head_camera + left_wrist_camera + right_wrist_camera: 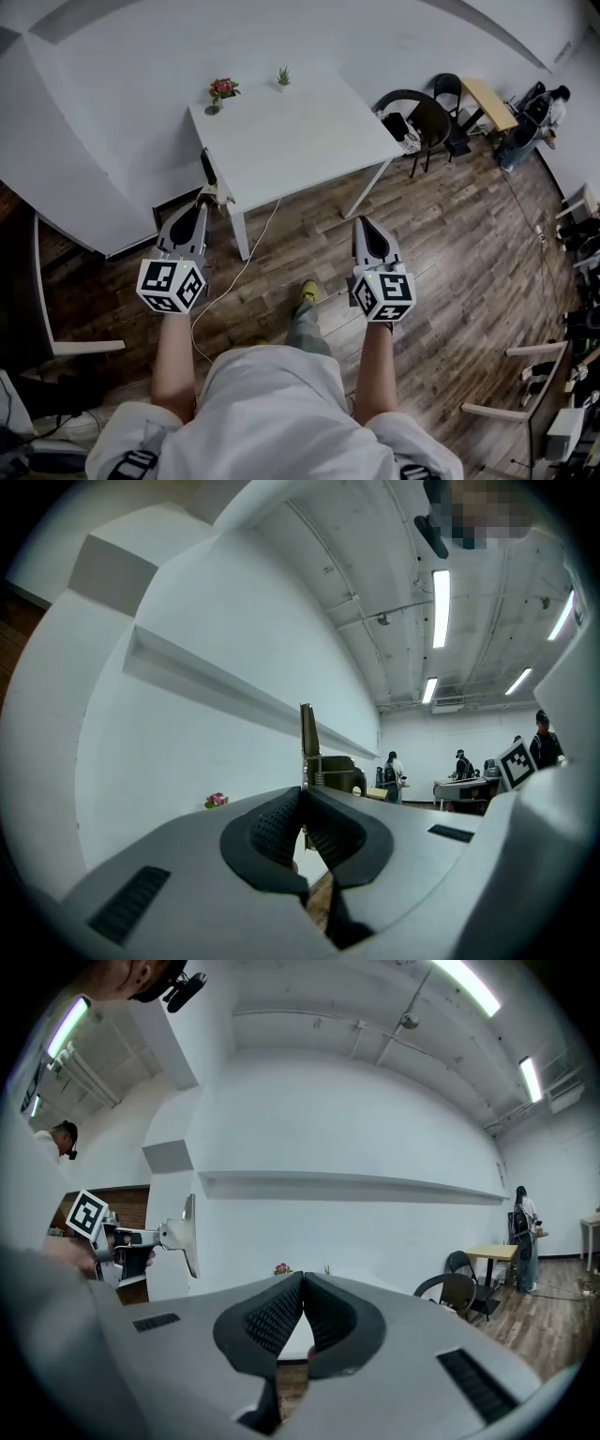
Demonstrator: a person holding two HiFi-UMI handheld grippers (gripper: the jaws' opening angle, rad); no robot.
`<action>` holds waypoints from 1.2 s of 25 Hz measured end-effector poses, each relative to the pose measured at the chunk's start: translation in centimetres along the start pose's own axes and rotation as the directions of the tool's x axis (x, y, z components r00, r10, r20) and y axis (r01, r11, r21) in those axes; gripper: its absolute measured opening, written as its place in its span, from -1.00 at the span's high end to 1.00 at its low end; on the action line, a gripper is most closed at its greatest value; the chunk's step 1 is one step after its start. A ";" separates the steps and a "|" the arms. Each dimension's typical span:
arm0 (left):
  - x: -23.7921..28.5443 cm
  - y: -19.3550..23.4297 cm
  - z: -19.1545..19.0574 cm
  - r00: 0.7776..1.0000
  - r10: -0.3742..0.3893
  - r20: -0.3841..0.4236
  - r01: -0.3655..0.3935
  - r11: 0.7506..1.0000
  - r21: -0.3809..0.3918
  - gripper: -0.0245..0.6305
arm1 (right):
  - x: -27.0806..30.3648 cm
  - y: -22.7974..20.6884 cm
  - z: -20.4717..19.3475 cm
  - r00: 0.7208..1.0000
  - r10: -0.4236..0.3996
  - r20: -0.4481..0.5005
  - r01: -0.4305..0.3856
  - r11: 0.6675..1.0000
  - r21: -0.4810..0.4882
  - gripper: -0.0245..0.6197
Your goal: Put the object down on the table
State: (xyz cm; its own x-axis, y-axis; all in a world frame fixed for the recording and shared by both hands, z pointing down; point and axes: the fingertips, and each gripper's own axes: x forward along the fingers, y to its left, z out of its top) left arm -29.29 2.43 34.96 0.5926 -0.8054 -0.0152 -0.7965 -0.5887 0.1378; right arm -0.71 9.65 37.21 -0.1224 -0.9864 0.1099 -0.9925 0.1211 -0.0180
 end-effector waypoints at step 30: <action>30.0 -0.9 -5.3 0.981 0.141 -0.131 -0.134 0.989 0.058 0.86 | 25.9 -22.7 -1.9 0.989 0.136 -0.056 -0.131 0.988 0.086 0.90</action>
State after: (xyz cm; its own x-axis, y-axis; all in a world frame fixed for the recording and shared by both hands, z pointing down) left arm -10.21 -20.82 39.61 0.4852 -0.8641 0.1338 -0.8744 -0.4785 0.0810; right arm 18.68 -18.49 42.34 -0.2560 -0.9530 0.1619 -0.9639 0.2389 -0.1180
